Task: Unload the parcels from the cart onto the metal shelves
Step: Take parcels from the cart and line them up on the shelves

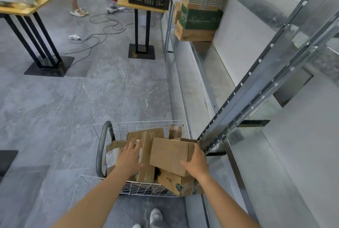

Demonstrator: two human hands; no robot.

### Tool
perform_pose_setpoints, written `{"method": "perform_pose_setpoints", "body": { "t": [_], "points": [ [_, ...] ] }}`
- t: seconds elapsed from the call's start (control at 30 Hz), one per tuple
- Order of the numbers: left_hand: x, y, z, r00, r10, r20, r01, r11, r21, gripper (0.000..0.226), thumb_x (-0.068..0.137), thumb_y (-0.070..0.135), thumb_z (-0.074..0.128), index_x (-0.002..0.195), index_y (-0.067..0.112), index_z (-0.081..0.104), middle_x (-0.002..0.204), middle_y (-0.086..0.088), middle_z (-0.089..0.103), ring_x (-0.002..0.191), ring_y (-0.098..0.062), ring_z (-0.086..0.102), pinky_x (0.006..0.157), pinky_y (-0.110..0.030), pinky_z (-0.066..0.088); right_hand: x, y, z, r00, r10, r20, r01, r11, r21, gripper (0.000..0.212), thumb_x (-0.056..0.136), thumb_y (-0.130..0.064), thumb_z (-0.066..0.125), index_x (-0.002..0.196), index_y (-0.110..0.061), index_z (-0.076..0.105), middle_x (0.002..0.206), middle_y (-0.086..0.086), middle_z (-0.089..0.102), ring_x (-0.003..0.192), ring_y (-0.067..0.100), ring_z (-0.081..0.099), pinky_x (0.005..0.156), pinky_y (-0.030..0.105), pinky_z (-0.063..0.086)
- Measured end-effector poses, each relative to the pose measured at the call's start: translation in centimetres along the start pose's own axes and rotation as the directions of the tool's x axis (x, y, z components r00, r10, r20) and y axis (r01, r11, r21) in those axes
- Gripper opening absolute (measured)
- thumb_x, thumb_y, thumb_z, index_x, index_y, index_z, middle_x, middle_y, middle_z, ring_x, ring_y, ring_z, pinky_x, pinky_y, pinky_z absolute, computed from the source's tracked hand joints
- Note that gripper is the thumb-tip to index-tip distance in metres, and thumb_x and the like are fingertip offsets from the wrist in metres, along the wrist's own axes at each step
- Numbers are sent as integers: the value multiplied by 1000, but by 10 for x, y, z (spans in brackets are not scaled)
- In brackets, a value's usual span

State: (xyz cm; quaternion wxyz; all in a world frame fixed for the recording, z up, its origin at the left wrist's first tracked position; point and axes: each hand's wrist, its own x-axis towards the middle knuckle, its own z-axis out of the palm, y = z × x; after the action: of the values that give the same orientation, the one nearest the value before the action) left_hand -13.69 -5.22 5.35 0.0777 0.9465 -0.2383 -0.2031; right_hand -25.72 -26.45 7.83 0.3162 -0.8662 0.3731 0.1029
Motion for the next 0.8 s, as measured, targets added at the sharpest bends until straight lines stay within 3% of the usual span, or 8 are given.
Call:
{"method": "perform_pose_setpoints", "body": {
  "t": [0.3, 0.47, 0.8],
  "points": [
    [36, 21, 9, 997, -36, 71, 31, 997, 75, 95, 77, 47, 66, 150, 24, 8, 158, -5, 0, 142, -27, 21, 114, -41, 26, 67, 32, -1, 976, 174, 129, -189, 975, 118, 114, 72, -49, 78, 152, -11, 6, 155, 15, 23, 141, 34, 25, 112, 46, 30],
    [40, 33, 14, 991, -44, 127, 38, 998, 49, 95, 78, 41, 67, 150, 22, 9, 158, -8, -1, 143, -28, 19, 114, -42, 25, 83, 46, 5, 933, 223, 282, -301, 915, 270, 127, 70, -47, 81, 152, -7, -7, 160, 12, 13, 146, 31, 17, 115, 44, 24],
    [41, 48, 12, 980, -49, 193, 39, 998, 56, 68, 90, 33, 54, 147, 23, 18, 158, -10, -6, 143, -30, 16, 110, -45, 31, 82, 31, 2, 969, 125, 212, -185, 939, 291, 129, 60, -42, 87, 152, -25, -1, 155, 13, 13, 139, 33, 30, 110, 46, 36]
  ]
}}
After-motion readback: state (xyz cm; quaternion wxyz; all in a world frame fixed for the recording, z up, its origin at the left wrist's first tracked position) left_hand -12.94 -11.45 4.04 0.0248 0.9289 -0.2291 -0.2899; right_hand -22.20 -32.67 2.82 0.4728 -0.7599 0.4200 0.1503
